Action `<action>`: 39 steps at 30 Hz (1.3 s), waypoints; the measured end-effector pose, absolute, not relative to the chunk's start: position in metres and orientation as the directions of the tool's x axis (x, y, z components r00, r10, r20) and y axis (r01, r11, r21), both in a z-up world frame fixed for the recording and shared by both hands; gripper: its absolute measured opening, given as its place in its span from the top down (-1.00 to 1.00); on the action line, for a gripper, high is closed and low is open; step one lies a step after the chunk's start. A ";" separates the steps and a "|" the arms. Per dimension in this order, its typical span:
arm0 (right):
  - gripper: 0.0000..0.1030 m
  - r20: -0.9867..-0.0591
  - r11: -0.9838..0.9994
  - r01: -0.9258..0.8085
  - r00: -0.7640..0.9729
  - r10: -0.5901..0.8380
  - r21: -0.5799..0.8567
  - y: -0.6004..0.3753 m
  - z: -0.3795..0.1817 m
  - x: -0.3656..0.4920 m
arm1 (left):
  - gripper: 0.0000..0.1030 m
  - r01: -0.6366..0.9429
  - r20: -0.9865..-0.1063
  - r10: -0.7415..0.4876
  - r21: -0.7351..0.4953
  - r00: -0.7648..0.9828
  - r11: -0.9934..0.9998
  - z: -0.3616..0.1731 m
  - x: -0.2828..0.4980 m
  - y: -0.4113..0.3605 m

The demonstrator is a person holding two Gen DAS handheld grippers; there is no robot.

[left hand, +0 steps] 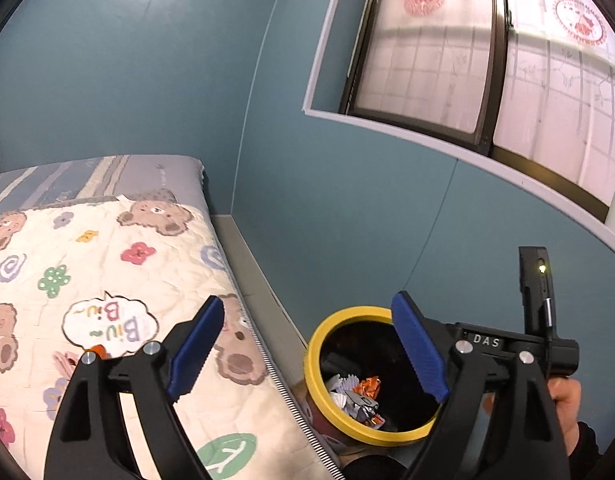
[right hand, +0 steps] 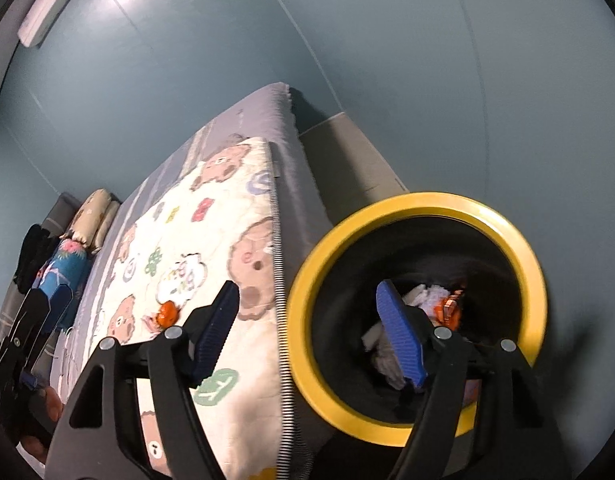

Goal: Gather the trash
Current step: 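Move both tools back to the pink cloth and mandarin on the bed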

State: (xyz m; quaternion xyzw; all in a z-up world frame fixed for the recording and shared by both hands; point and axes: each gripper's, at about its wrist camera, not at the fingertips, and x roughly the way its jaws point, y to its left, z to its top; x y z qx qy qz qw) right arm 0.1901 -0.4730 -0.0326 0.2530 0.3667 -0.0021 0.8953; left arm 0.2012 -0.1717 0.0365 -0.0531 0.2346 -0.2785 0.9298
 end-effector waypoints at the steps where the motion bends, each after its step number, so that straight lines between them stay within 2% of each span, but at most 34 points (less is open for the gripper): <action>1: -0.34 -0.655 0.875 0.177 0.732 0.189 0.451 -0.468 -0.030 0.192 | -0.62 0.488 -0.400 -0.537 -0.226 0.743 0.843 0.039 0.199 -0.166; 9: -0.45 -0.621 0.871 0.049 0.720 0.308 0.489 -0.418 -0.015 0.226 | -0.67 0.436 -0.375 -0.486 -0.216 0.789 0.874 0.047 0.190 -0.125; 17: -0.46 -0.650 0.849 -0.074 0.609 0.454 0.524 -0.348 -0.025 0.286 | -0.78 0.375 -0.391 -0.408 -0.163 0.825 0.913 0.034 0.199 -0.077; 23: -0.47 -0.704 0.832 -0.111 0.479 0.524 0.544 -0.301 -0.051 0.335 | -0.80 0.336 -0.478 -0.312 -0.038 0.821 0.941 -0.012 0.222 -0.031; 28: -0.47 -0.733 0.812 -0.129 0.369 0.572 0.569 -0.263 -0.084 0.369 | -0.80 0.323 -0.579 -0.272 -0.015 0.769 0.946 -0.057 0.252 0.006; 34: -0.47 -0.778 0.815 -0.174 0.242 0.580 0.553 -0.210 -0.116 0.405 | -0.80 0.314 -0.649 -0.268 -0.047 0.712 0.948 -0.099 0.282 0.026; 39: -0.47 -0.795 0.799 -0.255 0.144 0.589 0.545 -0.166 -0.134 0.433 | -0.76 0.277 -0.702 -0.301 -0.152 0.645 0.949 -0.131 0.310 0.032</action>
